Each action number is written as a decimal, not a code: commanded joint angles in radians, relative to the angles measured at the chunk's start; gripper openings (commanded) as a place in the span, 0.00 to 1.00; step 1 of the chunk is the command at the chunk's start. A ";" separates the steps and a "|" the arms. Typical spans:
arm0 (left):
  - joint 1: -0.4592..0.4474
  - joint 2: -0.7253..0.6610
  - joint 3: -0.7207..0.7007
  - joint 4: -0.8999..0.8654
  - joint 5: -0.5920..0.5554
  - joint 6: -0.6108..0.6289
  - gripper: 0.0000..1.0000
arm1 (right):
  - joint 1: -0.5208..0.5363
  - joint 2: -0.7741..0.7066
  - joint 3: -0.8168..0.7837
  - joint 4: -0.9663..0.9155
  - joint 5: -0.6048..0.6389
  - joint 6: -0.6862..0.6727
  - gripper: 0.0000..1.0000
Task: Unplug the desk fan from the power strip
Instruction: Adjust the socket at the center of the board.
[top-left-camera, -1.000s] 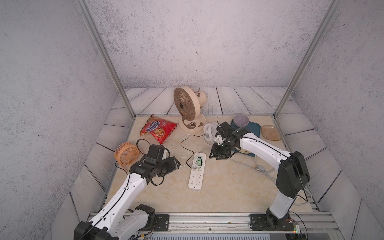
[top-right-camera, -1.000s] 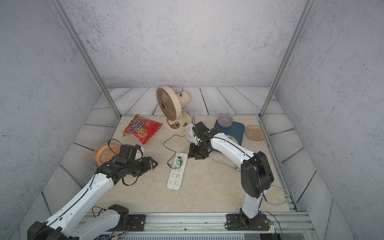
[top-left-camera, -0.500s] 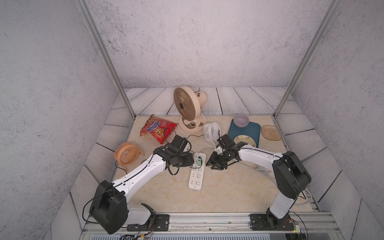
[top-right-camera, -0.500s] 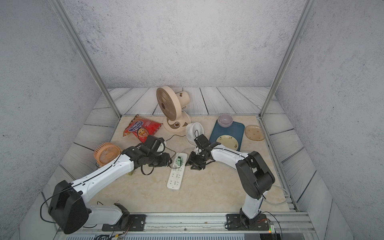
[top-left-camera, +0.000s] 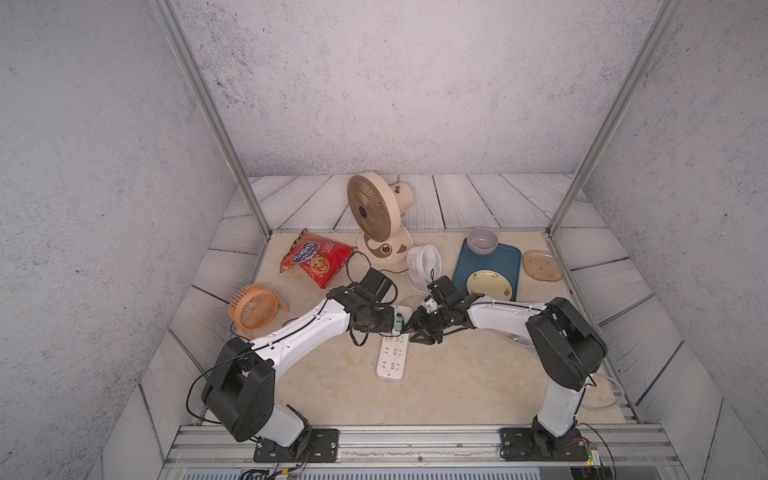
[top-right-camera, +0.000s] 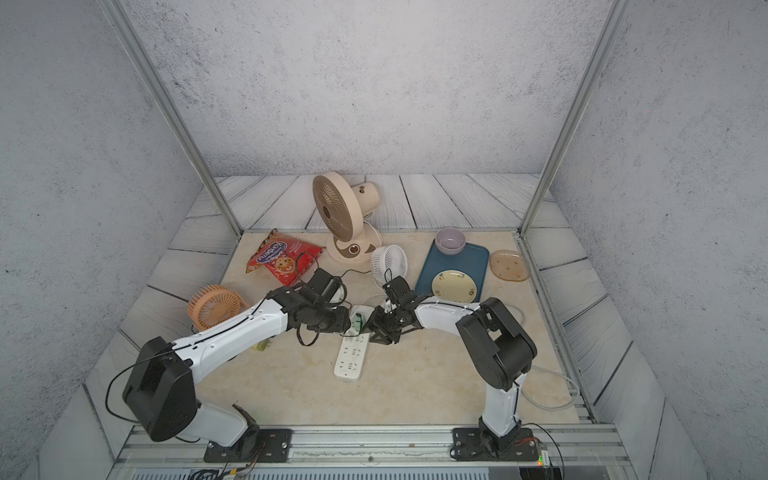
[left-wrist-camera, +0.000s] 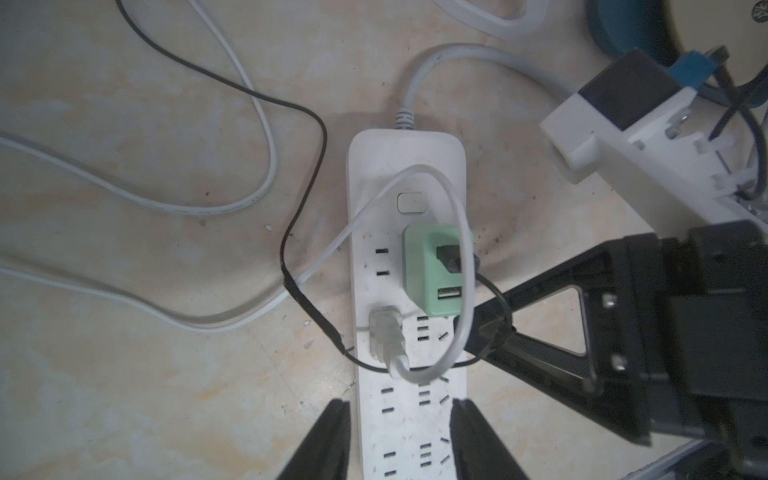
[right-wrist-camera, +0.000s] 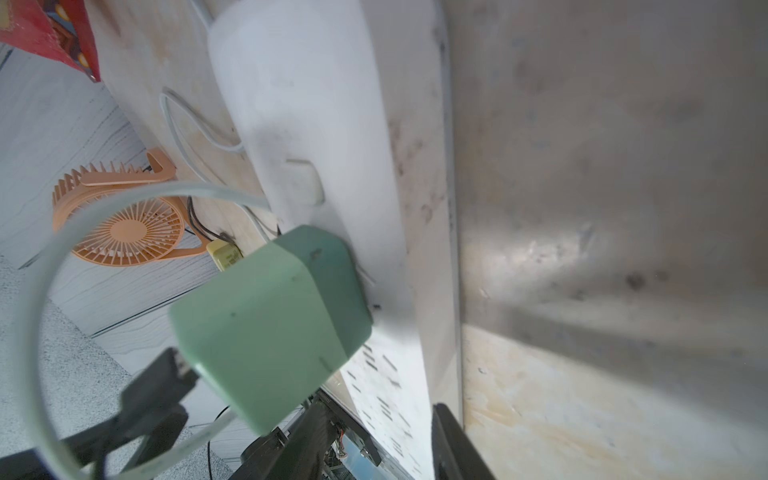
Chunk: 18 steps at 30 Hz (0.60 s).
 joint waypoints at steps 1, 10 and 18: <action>-0.007 0.015 0.007 -0.003 -0.017 -0.004 0.46 | 0.003 0.019 -0.011 0.007 -0.021 0.018 0.45; -0.010 0.043 -0.008 0.046 0.023 -0.013 0.44 | 0.004 0.038 -0.007 -0.012 -0.032 0.009 0.45; -0.010 -0.135 -0.028 0.040 -0.087 -0.080 0.56 | -0.026 -0.090 0.041 -0.217 0.091 -0.125 0.45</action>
